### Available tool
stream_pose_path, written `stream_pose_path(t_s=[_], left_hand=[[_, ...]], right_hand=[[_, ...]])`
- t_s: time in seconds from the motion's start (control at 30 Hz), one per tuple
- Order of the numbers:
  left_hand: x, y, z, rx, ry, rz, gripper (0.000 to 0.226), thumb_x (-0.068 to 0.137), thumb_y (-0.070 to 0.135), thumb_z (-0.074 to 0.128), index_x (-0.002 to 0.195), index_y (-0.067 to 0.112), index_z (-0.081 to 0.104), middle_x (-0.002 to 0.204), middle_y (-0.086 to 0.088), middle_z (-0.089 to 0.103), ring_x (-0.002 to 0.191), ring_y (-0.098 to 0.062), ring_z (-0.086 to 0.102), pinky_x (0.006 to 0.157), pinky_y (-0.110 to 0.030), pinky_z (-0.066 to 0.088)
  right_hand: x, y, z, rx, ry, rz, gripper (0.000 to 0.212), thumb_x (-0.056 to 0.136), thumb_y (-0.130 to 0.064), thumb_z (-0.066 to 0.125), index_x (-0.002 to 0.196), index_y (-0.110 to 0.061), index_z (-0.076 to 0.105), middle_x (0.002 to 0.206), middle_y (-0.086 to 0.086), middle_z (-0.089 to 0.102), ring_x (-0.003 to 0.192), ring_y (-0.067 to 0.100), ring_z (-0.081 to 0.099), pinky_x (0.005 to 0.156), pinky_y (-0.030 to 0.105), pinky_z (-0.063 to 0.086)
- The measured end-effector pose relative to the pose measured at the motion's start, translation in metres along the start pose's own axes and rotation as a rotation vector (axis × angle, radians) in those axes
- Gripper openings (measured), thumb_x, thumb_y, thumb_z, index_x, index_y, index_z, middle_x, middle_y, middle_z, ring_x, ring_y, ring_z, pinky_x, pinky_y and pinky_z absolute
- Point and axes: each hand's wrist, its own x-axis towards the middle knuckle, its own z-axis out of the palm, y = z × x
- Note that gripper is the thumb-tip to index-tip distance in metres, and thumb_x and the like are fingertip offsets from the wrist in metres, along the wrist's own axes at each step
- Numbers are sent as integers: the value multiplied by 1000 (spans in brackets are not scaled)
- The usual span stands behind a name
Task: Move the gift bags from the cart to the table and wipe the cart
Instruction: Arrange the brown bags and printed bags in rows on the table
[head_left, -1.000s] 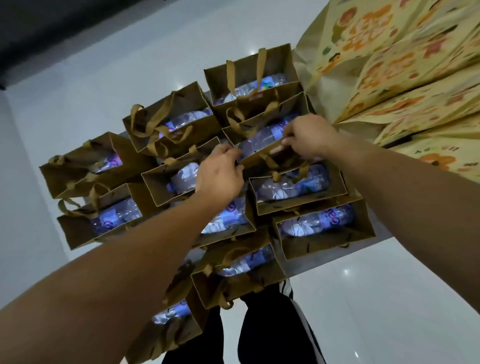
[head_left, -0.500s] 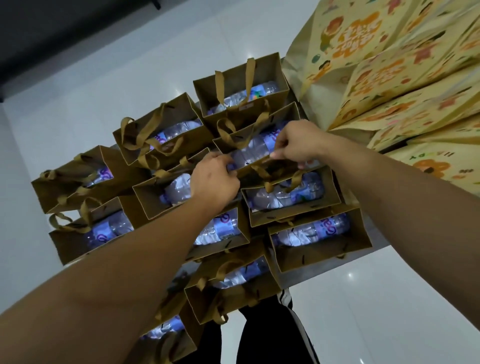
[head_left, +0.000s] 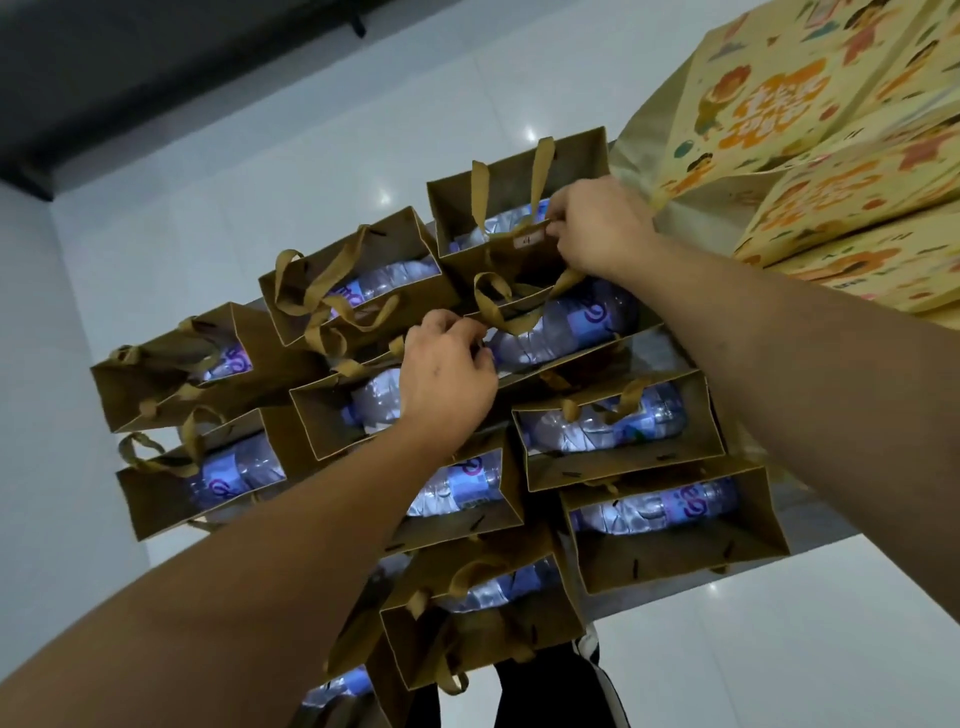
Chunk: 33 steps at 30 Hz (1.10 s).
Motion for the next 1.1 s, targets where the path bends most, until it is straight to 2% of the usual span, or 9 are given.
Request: stream_pose_path(t_s=[0.1, 0.23, 0.33, 0.43, 0.53, 0.7, 0.83, 0.97, 1.1], left_hand=[[-1, -1, 0, -33, 8, -3, 29, 99, 25, 57, 126, 21, 68, 135, -1, 51, 121, -22, 42, 93, -25, 30], [0, 1, -3, -91, 29, -20, 29, 99, 25, 58, 126, 19, 68, 132, -1, 52, 120, -21, 43, 93, -23, 28], [3, 1, -5, -97, 39, -13, 28, 99, 25, 58, 124, 20, 69, 130, -1, 54, 120, -20, 45, 92, -22, 28], [6, 0, -7, -115, 48, -19, 27, 99, 24, 58, 123, 19, 69, 128, -1, 54, 119, -20, 46, 91, -23, 31], [8, -4, -6, -133, 55, -16, 27, 99, 24, 59, 123, 18, 69, 126, 0, 55, 118, -19, 47, 95, -26, 36], [13, -15, -2, -129, 58, 8, 25, 98, 23, 58, 121, 21, 70, 126, 2, 54, 117, -16, 46, 92, -24, 37], [12, -15, 0, -130, 69, 14, 27, 100, 22, 58, 125, 21, 68, 129, -1, 53, 119, -19, 44, 94, -24, 35], [11, -16, 1, -149, 69, 26, 27, 100, 22, 58, 124, 21, 68, 129, -2, 53, 118, -20, 45, 99, -32, 40], [12, -18, 2, -168, 71, 23, 26, 99, 22, 58, 123, 21, 68, 127, 1, 52, 118, -18, 44, 99, -30, 42]], right_hand=[[-5, 0, 0, 117, 30, -27, 16, 89, -22, 69, 103, -27, 74, 99, -2, 71, 98, 21, 64, 83, 36, 55], [-6, -3, 1, 533, 207, 42, 24, 80, -9, 66, 88, -31, 68, 81, -11, 68, 82, 8, 65, 78, 23, 54], [-4, -3, -9, 136, 142, -100, 46, 74, -12, 72, 117, -27, 61, 109, 1, 64, 98, 22, 62, 82, 35, 52], [-1, -3, -7, -354, 19, -273, 91, 70, -13, 80, 148, -26, 34, 144, 15, 35, 122, 37, 46, 93, 49, 46], [13, -3, -3, -559, -55, -391, 83, 81, -10, 71, 151, -26, 31, 151, 11, 34, 129, 36, 40, 102, 53, 42], [22, 3, -8, -618, -126, -448, 62, 91, -14, 62, 147, -27, 39, 141, 15, 39, 116, 35, 50, 92, 46, 47], [21, -5, 0, -461, -29, -486, 45, 90, -14, 63, 134, -14, 50, 129, 17, 46, 108, 34, 53, 80, 43, 49], [22, -12, 12, -239, 80, -443, 59, 80, -13, 69, 133, -8, 43, 136, 15, 41, 106, 36, 54, 72, 45, 54], [32, -21, 17, -270, -170, -269, 81, 80, -19, 76, 148, -16, 32, 139, 11, 45, 112, 34, 58, 83, 45, 54]])
